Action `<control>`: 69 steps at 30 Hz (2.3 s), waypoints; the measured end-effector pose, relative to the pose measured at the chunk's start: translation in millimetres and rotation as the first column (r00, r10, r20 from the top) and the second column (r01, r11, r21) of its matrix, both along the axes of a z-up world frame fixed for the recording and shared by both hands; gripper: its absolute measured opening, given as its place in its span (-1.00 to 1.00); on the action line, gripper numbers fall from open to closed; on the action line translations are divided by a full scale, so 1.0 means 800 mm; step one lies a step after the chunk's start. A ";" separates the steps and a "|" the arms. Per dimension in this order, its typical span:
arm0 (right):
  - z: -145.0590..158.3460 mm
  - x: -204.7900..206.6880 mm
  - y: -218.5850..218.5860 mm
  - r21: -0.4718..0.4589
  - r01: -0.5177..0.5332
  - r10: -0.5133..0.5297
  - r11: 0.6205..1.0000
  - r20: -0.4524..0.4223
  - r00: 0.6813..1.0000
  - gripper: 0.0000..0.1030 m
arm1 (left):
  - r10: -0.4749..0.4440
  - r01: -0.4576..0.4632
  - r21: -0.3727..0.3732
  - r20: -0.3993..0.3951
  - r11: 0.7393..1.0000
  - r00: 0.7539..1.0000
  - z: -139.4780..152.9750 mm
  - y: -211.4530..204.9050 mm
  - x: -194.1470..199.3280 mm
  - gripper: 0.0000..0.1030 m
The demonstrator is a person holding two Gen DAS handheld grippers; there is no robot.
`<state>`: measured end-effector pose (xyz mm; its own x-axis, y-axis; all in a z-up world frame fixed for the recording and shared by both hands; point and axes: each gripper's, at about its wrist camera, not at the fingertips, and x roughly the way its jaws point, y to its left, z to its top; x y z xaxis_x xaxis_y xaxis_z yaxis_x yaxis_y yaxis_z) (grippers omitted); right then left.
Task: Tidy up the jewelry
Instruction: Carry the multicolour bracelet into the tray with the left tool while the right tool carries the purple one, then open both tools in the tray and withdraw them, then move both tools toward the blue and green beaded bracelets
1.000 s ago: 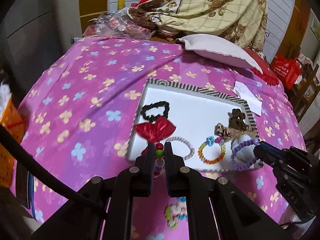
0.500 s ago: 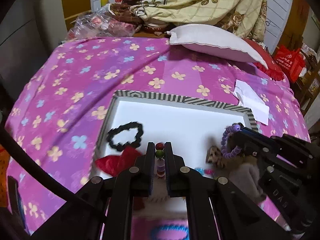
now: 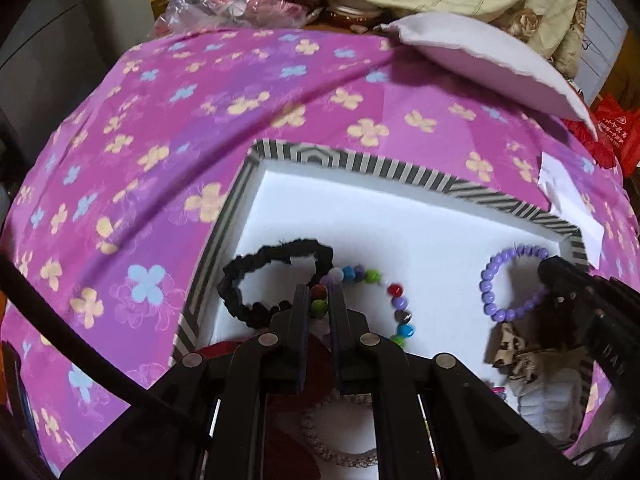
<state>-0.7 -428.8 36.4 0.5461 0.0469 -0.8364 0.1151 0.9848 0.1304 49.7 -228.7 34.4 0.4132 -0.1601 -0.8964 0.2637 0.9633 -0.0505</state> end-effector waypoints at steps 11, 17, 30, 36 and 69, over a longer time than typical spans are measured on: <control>0.010 -0.024 0.004 -0.011 0.018 -0.017 1.000 0.022 1.000 -0.36 | -0.005 0.005 -0.010 0.005 1.000 1.000 0.002 -0.006 -0.017 -0.86; 0.034 -0.064 0.027 -0.009 -0.002 0.003 1.000 0.073 0.997 -0.13 | -0.001 0.002 -0.005 0.044 1.000 0.999 0.022 0.009 -0.041 -0.51; 0.061 -0.150 0.080 0.003 -0.016 0.016 1.000 0.123 0.992 0.07 | 0.010 -0.013 0.014 0.166 1.000 0.986 0.062 0.055 -0.120 -0.51; 0.065 -0.191 0.104 0.003 -0.025 0.025 1.000 0.135 0.991 0.10 | 0.030 -0.033 0.014 0.203 0.999 0.979 0.071 0.083 -0.164 -0.51; 0.082 -0.317 0.195 -0.029 -0.111 0.114 0.993 0.174 0.978 0.33 | 0.103 -0.107 -0.007 0.340 0.994 0.935 0.094 0.158 -0.311 -0.51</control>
<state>-254.6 -273.1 101.7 0.6766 0.1014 -0.7293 -0.0194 0.9926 0.1200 -199.5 -102.1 109.3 0.7074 -0.0902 -0.7010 0.1607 0.9864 0.0352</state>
